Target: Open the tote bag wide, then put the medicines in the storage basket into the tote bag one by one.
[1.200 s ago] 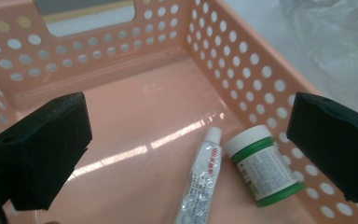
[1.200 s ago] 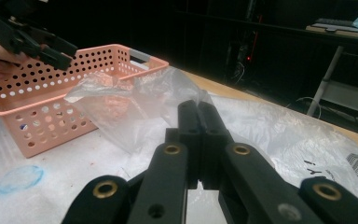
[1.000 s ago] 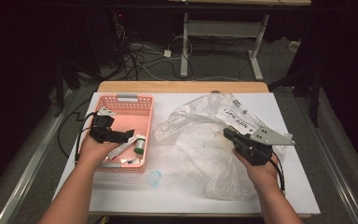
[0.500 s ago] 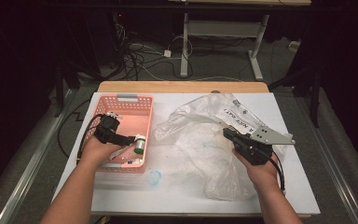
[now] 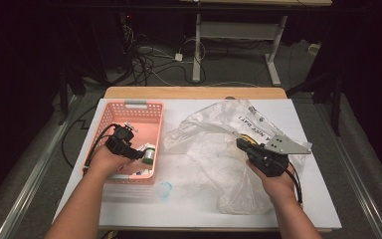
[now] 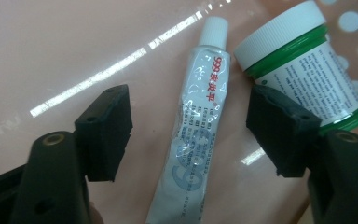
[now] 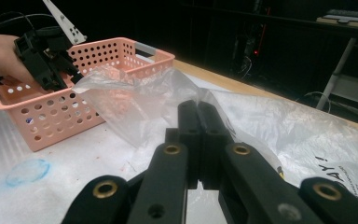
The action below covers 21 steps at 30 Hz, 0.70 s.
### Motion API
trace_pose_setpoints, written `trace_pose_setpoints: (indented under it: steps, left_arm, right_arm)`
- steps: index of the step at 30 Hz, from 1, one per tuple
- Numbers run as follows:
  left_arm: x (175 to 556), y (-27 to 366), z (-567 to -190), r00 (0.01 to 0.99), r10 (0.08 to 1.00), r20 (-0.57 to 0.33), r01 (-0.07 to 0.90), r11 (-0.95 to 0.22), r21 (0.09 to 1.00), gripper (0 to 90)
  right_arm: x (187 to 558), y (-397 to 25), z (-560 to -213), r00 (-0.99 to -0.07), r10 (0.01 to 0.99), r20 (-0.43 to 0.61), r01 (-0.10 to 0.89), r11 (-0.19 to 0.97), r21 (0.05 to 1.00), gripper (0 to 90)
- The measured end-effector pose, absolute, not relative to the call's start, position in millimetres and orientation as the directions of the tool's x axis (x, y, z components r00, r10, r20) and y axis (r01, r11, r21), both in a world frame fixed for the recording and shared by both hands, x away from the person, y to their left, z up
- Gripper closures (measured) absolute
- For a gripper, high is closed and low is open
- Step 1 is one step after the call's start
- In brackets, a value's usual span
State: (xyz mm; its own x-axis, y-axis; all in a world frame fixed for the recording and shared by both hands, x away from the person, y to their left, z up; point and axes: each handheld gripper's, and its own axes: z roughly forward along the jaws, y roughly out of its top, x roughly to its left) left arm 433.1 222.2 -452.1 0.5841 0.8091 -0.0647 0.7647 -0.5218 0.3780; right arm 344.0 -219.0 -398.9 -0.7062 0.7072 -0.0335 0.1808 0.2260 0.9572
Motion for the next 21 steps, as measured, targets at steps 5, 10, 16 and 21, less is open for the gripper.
trace_pose_setpoints:
  steps: [5, 10, 16, 21]
  left_arm:
    - [435.1, 218.6, -455.8, 0.6, 0.798, -0.052, 0.765, -0.553, 0.329, 40.7]
    - [435.0, 219.1, -455.7, 0.599, 0.799, -0.055, 0.764, -0.55, 0.336, 48.5]
    - [434.4, 218.6, -455.5, 0.605, 0.794, -0.057, 0.758, -0.552, 0.346, 59.5]
    - [433.8, 218.2, -455.5, 0.607, 0.793, -0.055, 0.755, -0.554, 0.35, 66.0]
  right_arm:
    - [343.6, -219.8, -397.0, -0.71, 0.703, -0.039, 0.171, 0.226, 0.959, 90.0]
    - [343.7, -220.7, -396.8, -0.71, 0.703, -0.023, 0.177, 0.211, 0.961, 90.0]
    - [344.7, -221.8, -395.7, -0.709, 0.705, -0.019, 0.176, 0.204, 0.963, 90.0]
    - [346.9, -225.2, -394.1, -0.706, 0.709, -0.013, 0.175, 0.193, 0.966, 90.0]
